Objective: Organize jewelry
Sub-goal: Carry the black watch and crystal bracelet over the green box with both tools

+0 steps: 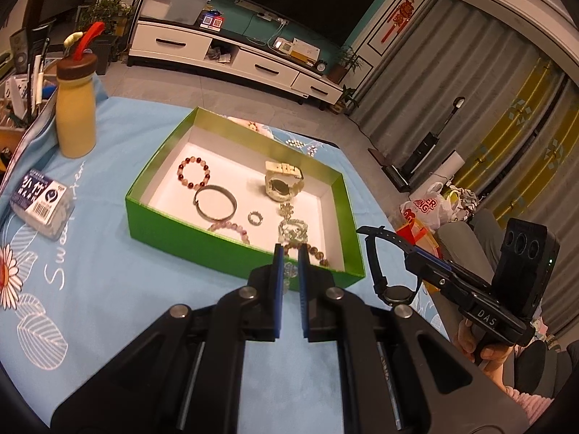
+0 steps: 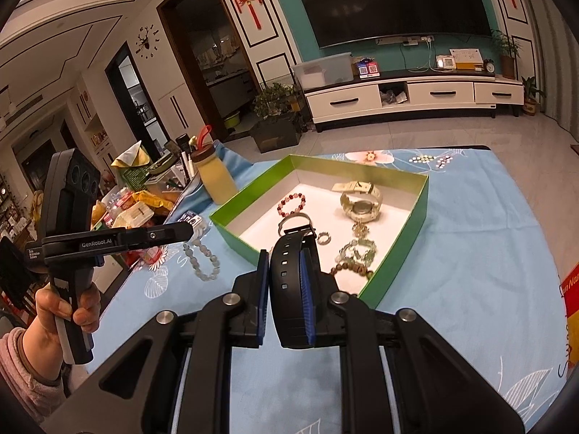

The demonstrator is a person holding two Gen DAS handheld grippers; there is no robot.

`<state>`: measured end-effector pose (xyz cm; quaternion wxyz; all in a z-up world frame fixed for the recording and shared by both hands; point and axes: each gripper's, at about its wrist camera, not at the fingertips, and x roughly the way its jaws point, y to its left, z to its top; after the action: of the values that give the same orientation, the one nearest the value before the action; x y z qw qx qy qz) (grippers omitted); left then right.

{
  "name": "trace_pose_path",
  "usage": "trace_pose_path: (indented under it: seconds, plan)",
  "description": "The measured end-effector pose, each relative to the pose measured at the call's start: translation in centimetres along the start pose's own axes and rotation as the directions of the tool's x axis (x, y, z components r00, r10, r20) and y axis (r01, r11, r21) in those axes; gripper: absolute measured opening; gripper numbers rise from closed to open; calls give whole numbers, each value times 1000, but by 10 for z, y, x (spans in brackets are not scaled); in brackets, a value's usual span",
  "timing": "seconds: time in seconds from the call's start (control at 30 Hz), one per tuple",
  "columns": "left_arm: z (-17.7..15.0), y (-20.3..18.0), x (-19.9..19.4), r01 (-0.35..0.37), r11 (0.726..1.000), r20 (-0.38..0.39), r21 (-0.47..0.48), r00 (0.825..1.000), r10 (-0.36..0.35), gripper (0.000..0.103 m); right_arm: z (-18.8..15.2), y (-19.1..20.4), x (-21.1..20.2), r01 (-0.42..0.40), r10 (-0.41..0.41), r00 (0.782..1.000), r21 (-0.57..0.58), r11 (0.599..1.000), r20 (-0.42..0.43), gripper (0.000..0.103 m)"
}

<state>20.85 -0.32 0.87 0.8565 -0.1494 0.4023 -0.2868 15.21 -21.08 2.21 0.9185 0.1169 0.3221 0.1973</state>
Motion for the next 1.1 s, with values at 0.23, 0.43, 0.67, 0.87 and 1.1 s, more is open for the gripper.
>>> trace_pose_path:
  seconds: [0.23,0.43,0.67,0.87,1.1]
  plan:
    - [21,-6,12,-9,1000,10,24,1000,9,7,17,-6,9,11,-12,1000,5,1000,17,17]
    - [38,-8,21,-16,999,27,36,1000,15,7,27,-7,20,16,-16,1000,5,1000,23,17]
    - [55,-2,38,-35,999,32,36,999,34,7,33,-11,35,23,-23,1000,11,1000,19,17]
    - [65,8,58,-69,997,31,17,997,68,7,38,-14,54,41,-41,999,19,999,10,17]
    - [69,25,80,-107,994,3,-14,994,107,7,37,-16,79,53,-52,998,19,998,-28,16]
